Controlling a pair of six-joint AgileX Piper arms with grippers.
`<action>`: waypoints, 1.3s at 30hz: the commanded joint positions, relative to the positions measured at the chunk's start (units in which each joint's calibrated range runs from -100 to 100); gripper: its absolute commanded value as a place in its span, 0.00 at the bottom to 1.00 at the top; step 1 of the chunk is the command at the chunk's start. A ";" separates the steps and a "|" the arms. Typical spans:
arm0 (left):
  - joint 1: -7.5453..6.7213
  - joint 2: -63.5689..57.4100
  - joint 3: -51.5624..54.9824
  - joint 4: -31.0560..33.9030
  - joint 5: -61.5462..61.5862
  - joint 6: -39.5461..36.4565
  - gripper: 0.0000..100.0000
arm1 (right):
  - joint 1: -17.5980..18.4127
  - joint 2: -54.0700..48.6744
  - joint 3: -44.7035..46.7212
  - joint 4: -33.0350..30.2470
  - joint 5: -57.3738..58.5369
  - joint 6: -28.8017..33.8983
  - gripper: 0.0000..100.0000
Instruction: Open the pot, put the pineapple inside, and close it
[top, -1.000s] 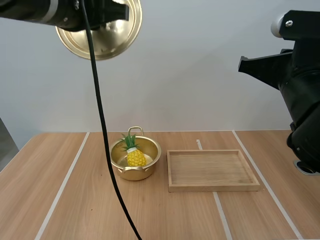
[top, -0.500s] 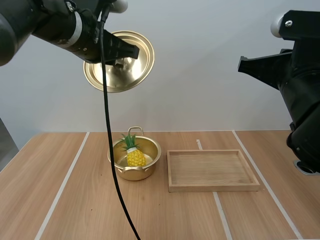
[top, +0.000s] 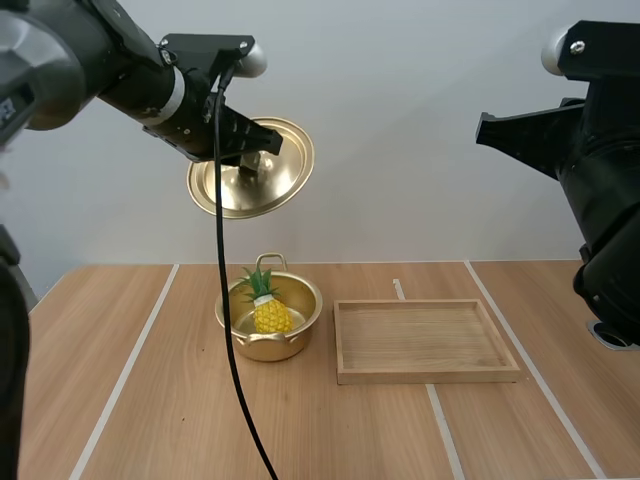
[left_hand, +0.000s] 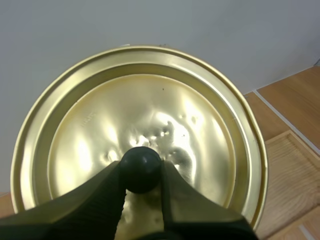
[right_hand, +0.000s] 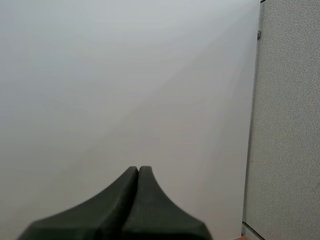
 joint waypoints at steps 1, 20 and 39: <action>0.12 1.78 -0.44 -1.70 1.35 0.36 0.00 | -0.23 -0.61 0.17 0.00 -0.02 0.00 0.00; 0.12 6.20 19.03 -6.38 -12.46 13.41 0.00 | -0.23 -0.61 0.17 0.00 -0.02 0.00 0.00; 0.12 15.06 21.70 -9.58 -15.76 18.44 0.00 | -0.23 -0.61 0.17 0.00 -0.02 0.00 0.00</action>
